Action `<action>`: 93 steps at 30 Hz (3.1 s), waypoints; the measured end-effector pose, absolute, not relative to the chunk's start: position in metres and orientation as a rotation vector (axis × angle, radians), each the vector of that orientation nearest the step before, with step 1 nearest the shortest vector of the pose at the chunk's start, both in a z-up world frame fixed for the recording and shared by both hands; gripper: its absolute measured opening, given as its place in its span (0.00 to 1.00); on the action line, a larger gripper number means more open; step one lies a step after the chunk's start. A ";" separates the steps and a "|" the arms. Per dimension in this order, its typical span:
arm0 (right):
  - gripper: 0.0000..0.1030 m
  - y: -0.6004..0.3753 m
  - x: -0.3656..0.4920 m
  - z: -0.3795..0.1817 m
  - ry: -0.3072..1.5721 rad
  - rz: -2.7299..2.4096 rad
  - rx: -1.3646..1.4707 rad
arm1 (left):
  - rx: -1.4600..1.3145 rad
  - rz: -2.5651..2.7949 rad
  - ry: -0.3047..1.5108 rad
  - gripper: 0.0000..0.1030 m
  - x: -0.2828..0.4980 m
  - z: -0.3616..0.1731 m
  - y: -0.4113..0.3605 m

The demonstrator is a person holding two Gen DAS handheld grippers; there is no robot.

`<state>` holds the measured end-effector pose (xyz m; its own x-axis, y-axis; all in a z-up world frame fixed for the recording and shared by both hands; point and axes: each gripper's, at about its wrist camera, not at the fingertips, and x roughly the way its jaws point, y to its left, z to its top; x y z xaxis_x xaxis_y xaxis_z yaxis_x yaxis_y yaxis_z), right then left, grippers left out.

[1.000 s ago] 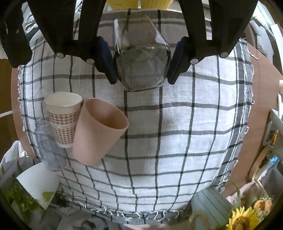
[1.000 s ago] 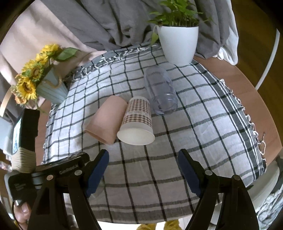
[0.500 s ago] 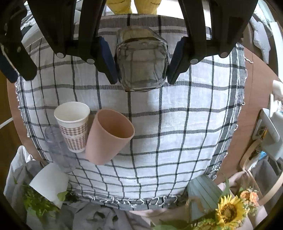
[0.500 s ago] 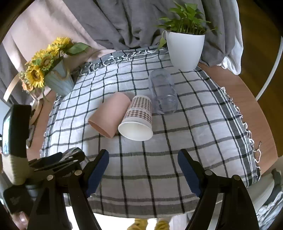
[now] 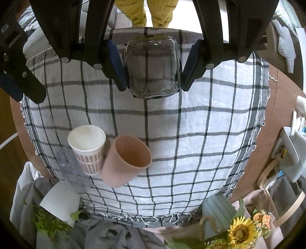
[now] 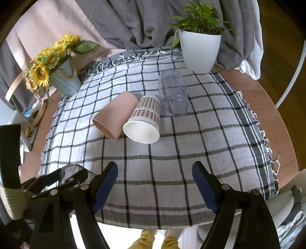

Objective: Flip cup upside down

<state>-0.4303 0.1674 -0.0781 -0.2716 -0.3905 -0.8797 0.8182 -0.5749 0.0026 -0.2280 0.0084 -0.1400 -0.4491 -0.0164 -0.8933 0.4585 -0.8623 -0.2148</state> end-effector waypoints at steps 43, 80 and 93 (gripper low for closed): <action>0.87 0.283 -0.288 0.041 0.374 -2.085 0.771 | 0.707 -2.464 0.520 0.99 -0.008 -0.051 0.027; 0.90 0.292 -0.238 0.048 0.374 -2.111 0.694 | 0.655 -2.507 0.480 0.99 0.026 -0.051 0.019; 0.90 0.290 -0.243 0.046 0.373 -2.118 0.704 | 0.646 -2.515 0.472 0.99 0.021 -0.050 0.014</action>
<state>-0.2433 0.2896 0.0462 -0.4797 -0.6366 -0.6038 0.8047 -0.5936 -0.0134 0.0210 0.0142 -0.0503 -0.7638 -0.3767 -0.5240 0.5410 -0.8165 -0.2015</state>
